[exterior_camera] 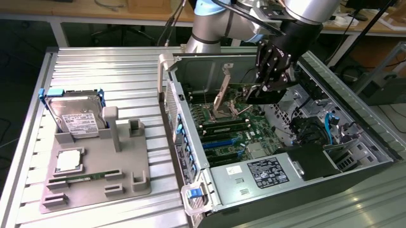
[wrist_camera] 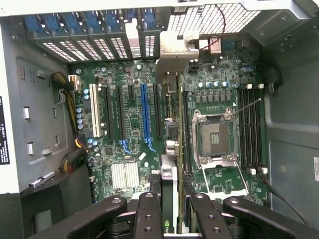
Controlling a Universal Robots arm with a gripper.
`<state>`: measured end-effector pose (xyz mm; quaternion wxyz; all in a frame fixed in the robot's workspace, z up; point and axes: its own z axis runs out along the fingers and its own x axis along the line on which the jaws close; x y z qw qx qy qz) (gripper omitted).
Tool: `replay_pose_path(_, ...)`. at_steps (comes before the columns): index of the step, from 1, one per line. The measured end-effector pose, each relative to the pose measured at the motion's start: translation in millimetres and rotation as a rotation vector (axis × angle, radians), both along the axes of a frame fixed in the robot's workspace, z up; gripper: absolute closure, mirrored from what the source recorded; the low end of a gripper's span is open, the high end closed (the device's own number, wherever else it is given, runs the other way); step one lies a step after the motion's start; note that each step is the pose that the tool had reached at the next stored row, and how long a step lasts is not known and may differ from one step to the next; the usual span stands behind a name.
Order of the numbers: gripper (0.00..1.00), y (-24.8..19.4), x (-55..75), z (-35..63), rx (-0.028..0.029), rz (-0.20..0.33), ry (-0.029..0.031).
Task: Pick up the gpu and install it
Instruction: 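Insert the gpu into the slot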
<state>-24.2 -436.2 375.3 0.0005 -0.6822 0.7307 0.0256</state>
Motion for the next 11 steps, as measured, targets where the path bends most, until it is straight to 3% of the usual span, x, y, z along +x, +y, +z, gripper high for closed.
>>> replay_pose_path(11,0.73,0.0,0.0,-5.7,-0.0001,0.0,0.0)
